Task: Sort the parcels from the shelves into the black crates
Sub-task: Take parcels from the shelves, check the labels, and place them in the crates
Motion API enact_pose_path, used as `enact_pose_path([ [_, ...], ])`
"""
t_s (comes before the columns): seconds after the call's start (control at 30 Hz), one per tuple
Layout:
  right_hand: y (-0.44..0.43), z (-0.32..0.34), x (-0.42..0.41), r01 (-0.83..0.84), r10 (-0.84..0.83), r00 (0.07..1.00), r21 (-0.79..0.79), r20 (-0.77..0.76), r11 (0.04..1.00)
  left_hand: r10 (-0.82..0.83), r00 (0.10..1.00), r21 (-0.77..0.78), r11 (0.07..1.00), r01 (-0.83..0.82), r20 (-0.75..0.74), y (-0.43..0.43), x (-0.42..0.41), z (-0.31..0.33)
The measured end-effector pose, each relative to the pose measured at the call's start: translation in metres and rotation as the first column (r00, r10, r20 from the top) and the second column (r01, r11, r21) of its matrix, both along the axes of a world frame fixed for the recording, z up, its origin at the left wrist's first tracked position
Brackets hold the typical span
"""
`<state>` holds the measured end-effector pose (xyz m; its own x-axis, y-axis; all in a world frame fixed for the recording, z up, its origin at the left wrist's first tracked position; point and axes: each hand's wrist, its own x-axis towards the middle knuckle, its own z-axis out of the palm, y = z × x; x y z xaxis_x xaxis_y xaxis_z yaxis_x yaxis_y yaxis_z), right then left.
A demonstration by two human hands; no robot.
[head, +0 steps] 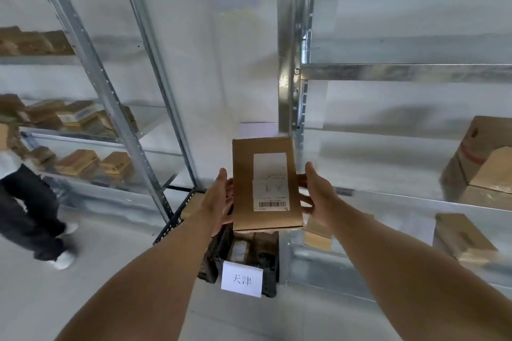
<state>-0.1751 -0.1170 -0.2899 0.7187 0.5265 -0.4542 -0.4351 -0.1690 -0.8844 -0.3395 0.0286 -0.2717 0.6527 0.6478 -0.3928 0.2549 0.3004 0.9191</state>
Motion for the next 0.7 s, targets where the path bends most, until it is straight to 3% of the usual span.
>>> enact_pose_path([
  [0.4, 0.152, -0.009, -0.034, -0.064, 0.063, 0.997, 0.01, 0.047, 0.998, 0.141, 0.989, -0.004, 0.99, -0.141, 0.043, 0.131, -0.043, -0.01],
  [0.7, 0.256, -0.093, 0.028, -0.015, 0.009, 0.989, -0.041, -0.149, 0.999, 0.106, 0.992, -0.04, 0.993, -0.109, -0.067, 0.238, 0.038, -0.076],
])
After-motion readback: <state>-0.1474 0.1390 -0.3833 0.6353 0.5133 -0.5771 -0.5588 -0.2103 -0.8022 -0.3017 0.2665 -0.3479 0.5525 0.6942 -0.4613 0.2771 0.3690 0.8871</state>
